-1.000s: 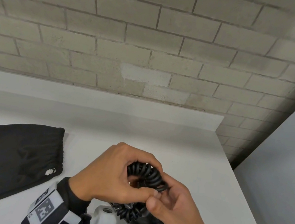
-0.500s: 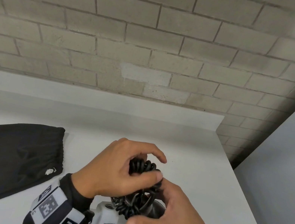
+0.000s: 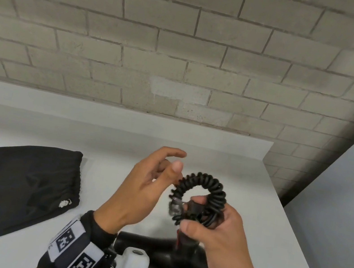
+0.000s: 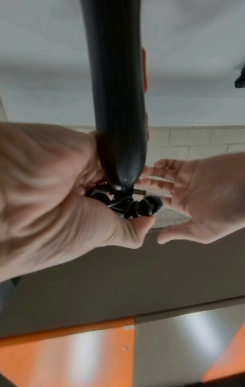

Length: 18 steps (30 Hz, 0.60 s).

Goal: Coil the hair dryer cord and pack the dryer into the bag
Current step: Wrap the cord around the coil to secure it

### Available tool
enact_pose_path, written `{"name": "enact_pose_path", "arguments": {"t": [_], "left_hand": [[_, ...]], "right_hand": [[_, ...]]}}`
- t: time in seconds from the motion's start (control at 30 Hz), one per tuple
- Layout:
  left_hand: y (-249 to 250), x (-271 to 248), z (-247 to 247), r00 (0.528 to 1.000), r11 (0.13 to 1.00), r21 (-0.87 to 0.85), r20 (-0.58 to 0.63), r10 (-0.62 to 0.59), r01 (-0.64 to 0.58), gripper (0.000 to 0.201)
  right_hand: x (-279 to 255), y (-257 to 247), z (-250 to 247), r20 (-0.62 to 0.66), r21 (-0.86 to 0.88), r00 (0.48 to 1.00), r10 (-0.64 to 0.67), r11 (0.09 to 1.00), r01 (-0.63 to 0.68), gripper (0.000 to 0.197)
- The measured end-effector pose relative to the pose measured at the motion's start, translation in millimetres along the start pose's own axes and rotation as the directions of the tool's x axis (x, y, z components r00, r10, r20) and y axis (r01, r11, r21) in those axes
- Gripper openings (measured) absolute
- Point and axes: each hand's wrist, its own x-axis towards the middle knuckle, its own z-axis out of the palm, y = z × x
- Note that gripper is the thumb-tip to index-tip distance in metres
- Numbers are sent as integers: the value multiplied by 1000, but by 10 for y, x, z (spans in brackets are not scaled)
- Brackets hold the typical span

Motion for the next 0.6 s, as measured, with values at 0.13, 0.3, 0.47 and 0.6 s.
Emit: {"name": "enact_pose_path", "arguments": {"t": [0.13, 0.3, 0.47, 0.6], "left_hand": [[-242, -175, 4, 957, 992, 14, 262, -123, 123, 76], [-375, -352, 204, 902, 979, 155, 391, -182, 130, 76], [-449, -374, 369, 913, 983, 145, 377, -157, 110, 79], [-504, -352, 496, 922, 985, 154, 366, -125, 72, 70]], "right_hand": [[51, 112, -41, -124, 308, 989, 80, 951, -38, 47], [-26, 208, 48, -207, 401, 970, 128, 916, -35, 33], [-41, 298, 48, -243, 423, 957, 156, 905, -40, 61], [-71, 283, -49, -214, 293, 959, 187, 949, -119, 41]]}}
